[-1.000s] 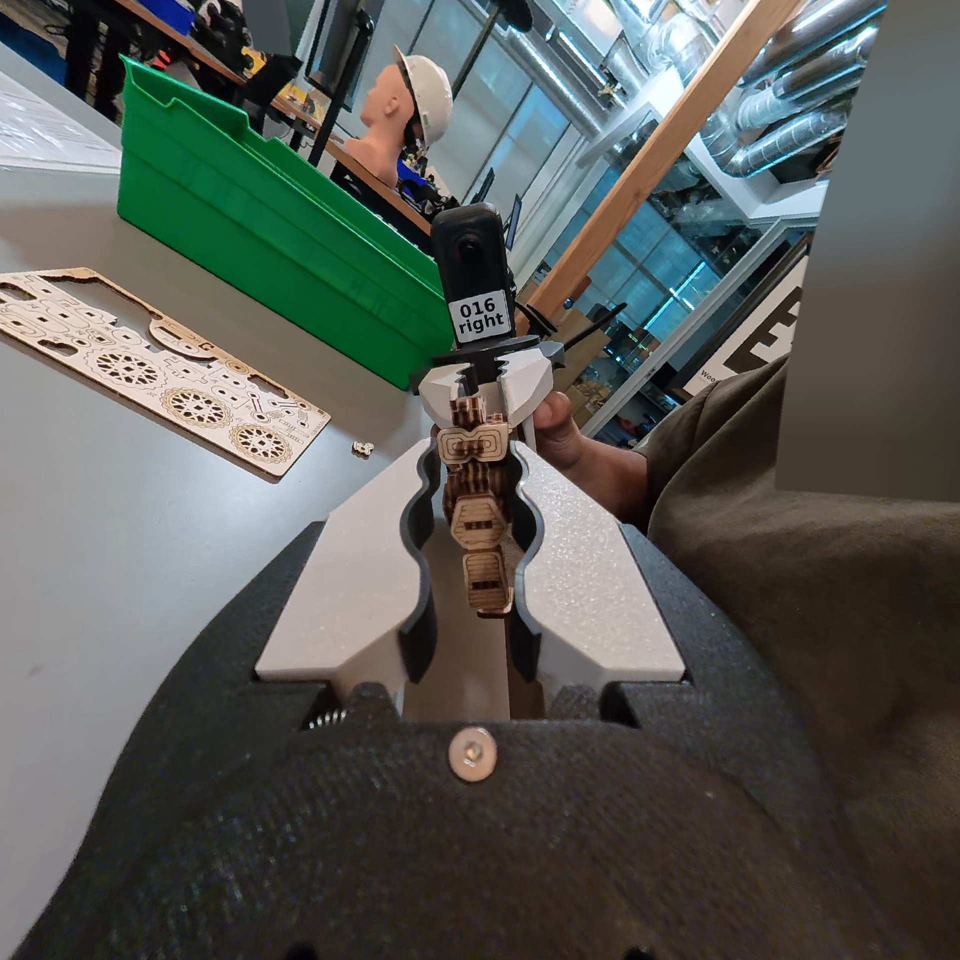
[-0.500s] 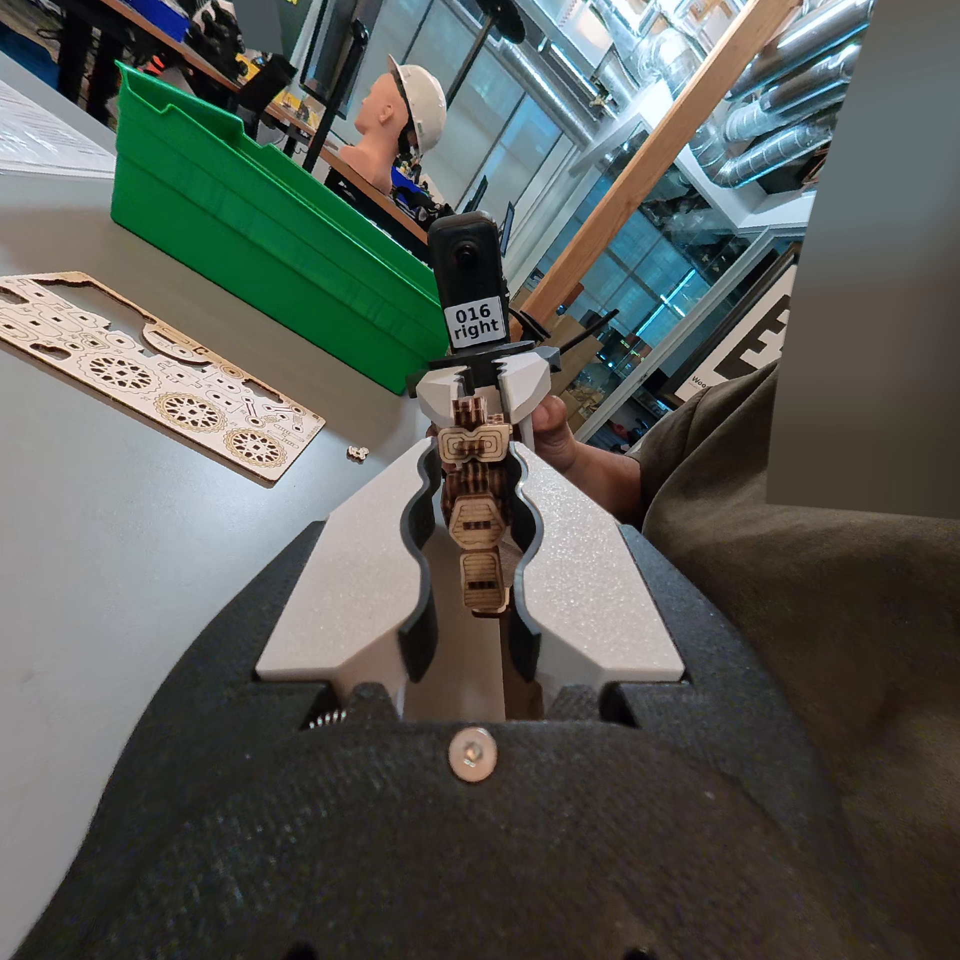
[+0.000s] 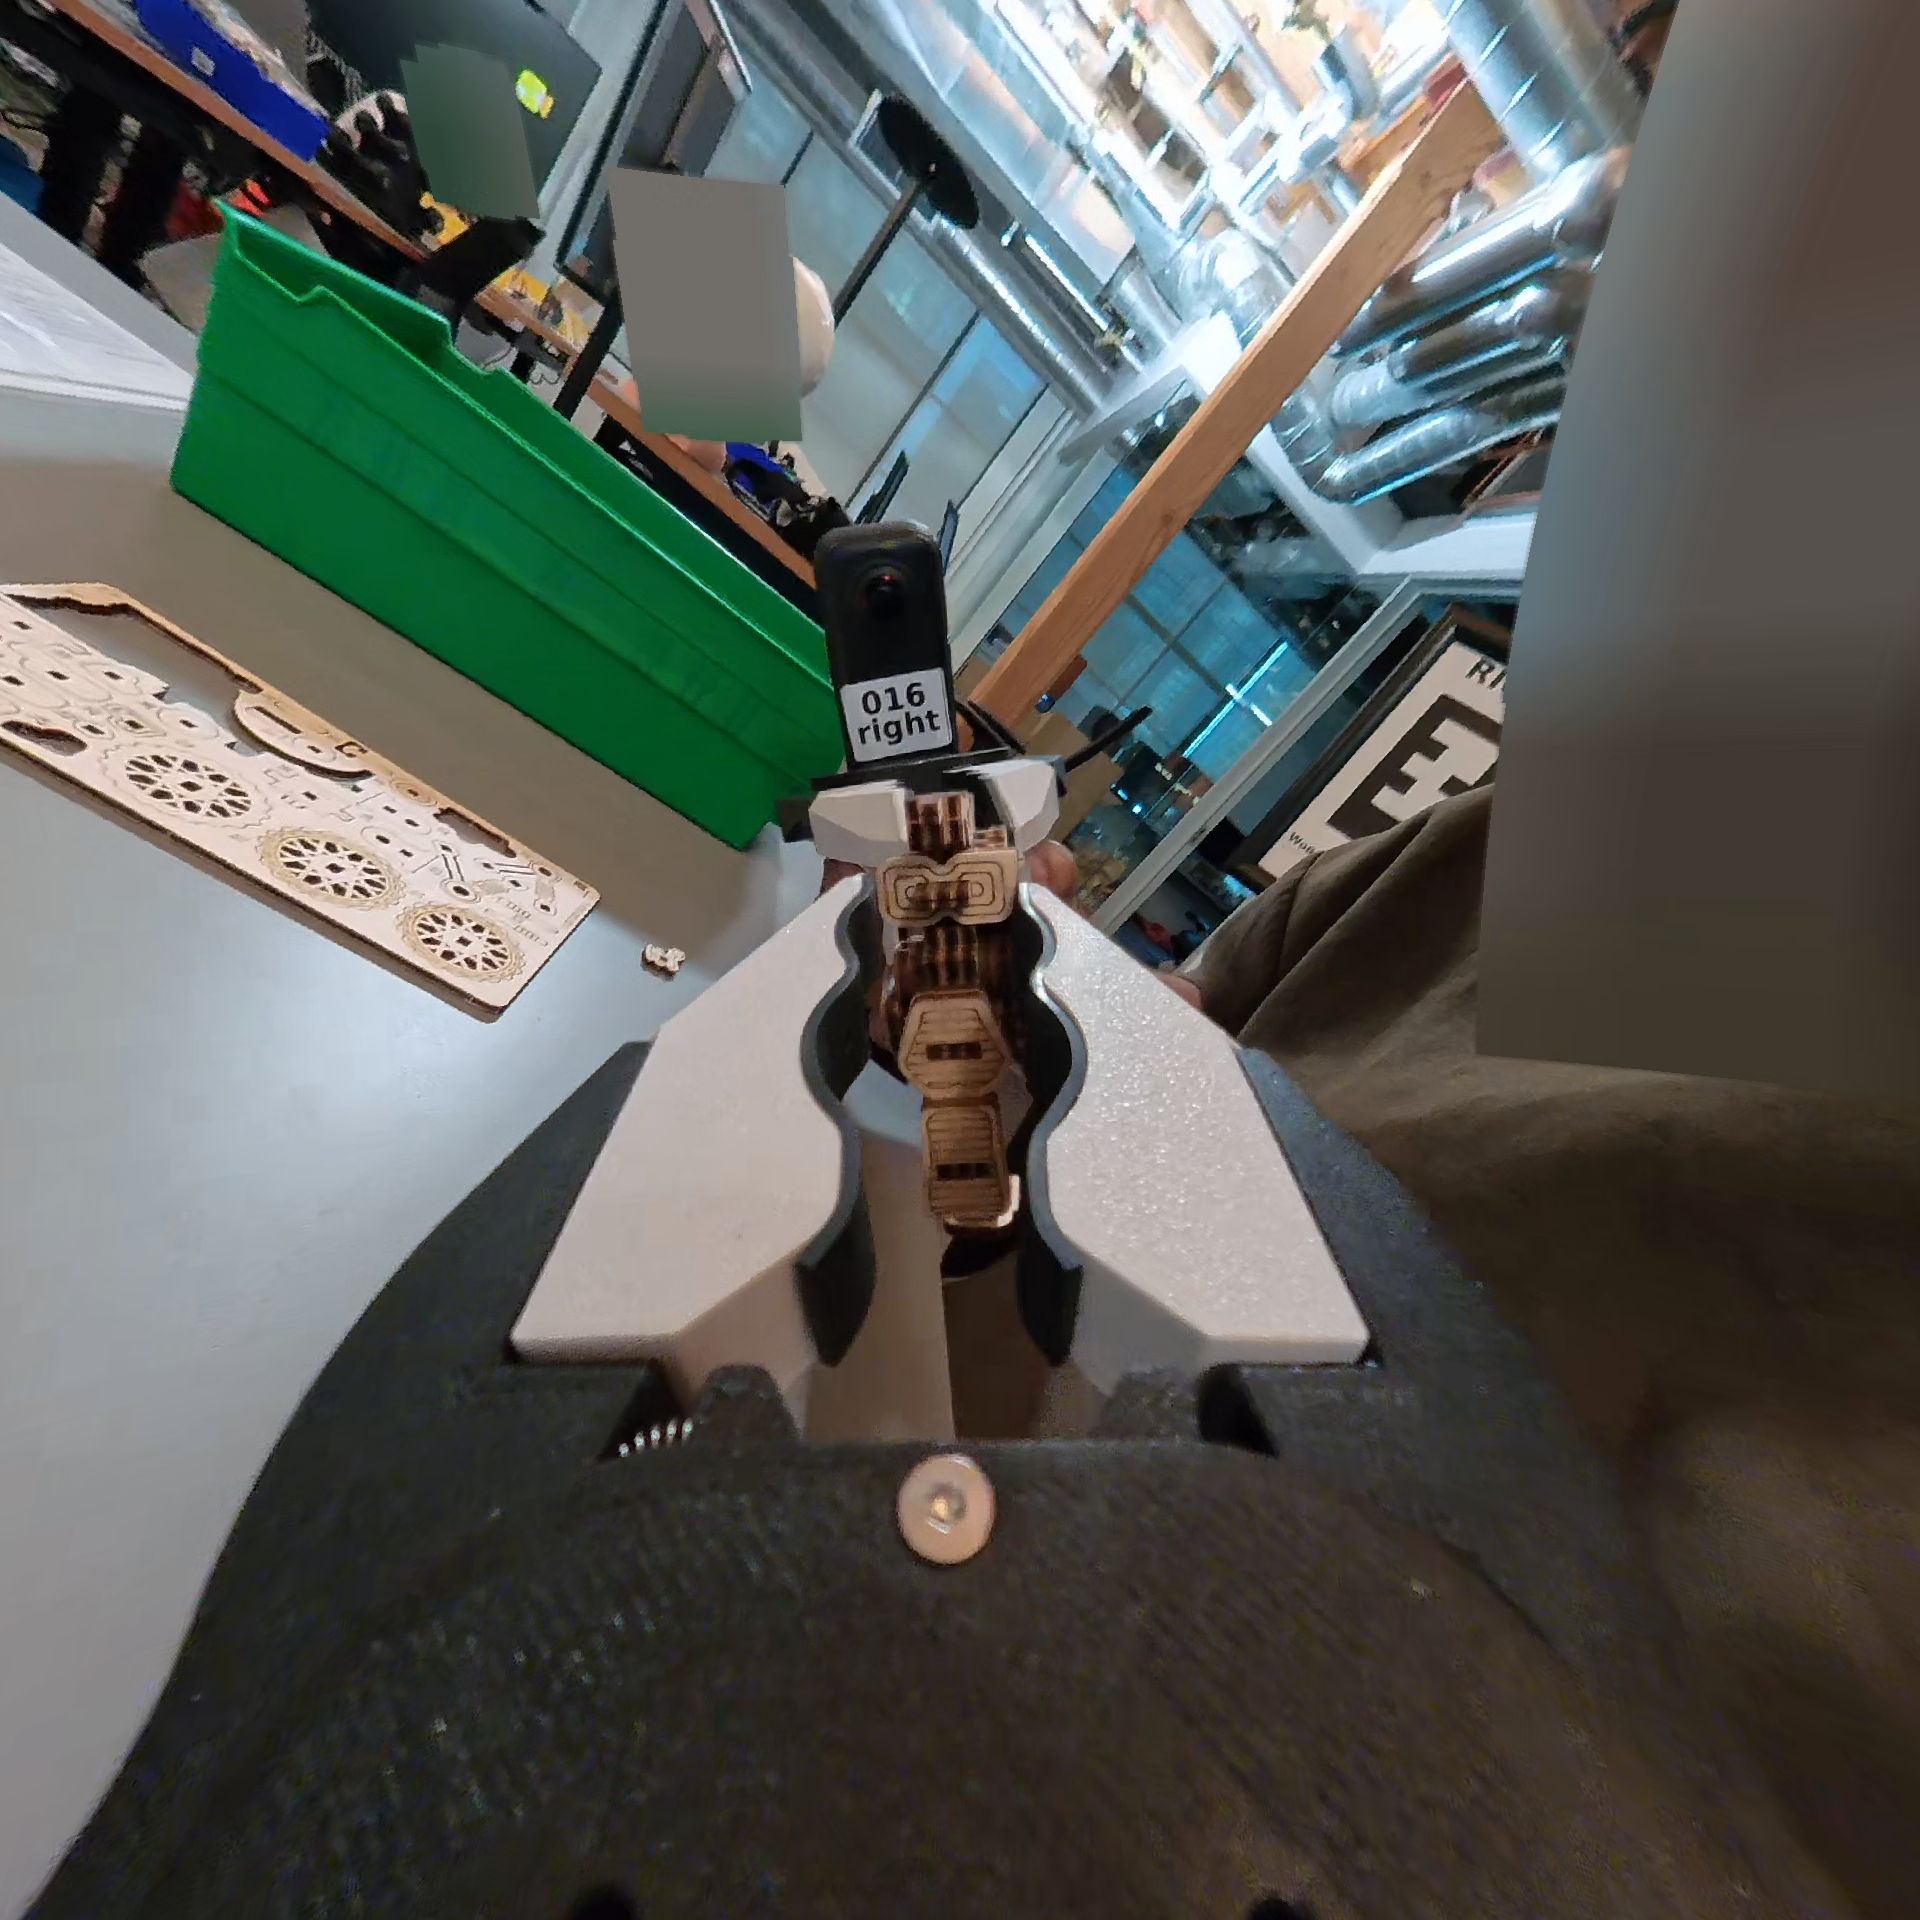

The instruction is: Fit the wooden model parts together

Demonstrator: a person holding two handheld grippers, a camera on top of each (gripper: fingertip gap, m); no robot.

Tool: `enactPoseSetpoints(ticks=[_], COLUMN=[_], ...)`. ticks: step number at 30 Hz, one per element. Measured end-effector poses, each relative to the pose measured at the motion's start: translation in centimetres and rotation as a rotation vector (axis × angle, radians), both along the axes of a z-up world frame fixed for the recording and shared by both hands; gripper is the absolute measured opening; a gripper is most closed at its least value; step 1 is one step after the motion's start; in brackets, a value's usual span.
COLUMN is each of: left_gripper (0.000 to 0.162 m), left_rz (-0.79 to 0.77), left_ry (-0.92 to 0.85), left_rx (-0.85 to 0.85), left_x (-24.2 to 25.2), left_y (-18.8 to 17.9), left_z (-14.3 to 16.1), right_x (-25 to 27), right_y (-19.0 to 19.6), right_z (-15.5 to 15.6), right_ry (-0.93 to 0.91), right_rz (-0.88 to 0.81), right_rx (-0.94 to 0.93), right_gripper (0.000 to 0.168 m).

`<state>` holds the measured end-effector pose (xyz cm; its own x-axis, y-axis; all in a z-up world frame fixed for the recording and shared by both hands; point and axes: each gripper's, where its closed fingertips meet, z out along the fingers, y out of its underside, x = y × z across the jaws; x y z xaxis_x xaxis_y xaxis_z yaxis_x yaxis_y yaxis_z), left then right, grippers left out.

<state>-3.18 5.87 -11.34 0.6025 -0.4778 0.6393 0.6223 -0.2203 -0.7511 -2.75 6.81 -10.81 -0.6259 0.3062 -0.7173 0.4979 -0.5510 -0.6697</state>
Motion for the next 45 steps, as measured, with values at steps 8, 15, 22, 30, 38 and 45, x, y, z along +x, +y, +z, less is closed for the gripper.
enactPoseSetpoints(ticks=[8, 15, 22, 30, 38, 45], left_gripper=[0.021, 0.022, 0.022, 0.022, 0.022, 0.022], left_rz=[0.012, 0.030, 0.009, -0.002, 0.023, 0.043], left_ry=[-0.007, -0.050, -0.141, -0.148, -0.155, -0.181], left_rx=[-0.004, -0.044, -0.077, -0.132, -0.154, -0.162], left_x=[-0.3, -1.0, -1.6, -1.6, -2.4, -2.9], left_y=[0.0, 0.4, 1.5, 2.3, 2.0, 1.4], left_z=[0.0, -0.6, -0.9, -2.0, -2.4, -2.5], right_x=[0.1, 0.4, 2.4, 4.0, 5.3, 3.7], right_y=[0.4, 6.8, 11.1, 12.5, 7.6, 7.0], right_z=[0.4, 1.4, -6.3, -11.4, -12.6, -9.3], right_ry=[0.059, 0.378, -0.010, -0.277, -0.249, -0.080], right_rz=[-0.037, -0.512, -0.342, -0.241, 0.060, -0.001], right_rx=[0.079, 0.932, 1.159, 1.252, 1.050, 0.991], right_gripper=[0.009, 0.013, 0.025, 0.021, 0.016, 0.016])
